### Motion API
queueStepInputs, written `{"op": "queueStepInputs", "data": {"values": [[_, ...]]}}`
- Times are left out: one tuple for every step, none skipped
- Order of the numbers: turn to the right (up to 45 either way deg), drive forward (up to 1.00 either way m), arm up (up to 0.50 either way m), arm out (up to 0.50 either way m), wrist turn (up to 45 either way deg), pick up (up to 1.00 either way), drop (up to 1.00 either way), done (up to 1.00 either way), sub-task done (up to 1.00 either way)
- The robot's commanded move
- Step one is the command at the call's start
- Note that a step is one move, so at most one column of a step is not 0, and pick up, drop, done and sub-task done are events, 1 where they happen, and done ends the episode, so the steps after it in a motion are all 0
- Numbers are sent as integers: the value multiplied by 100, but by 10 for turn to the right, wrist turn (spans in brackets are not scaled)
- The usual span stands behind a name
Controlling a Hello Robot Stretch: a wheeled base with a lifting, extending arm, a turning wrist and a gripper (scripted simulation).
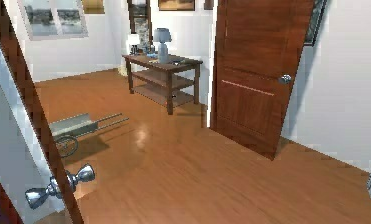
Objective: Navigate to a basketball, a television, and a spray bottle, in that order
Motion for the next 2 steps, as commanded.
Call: {"op": "queueStepInputs", "data": {"values": [[150,0,0,0,0,0,0,0,0],[0,85,0,0,0,0,0,0,0]]}}
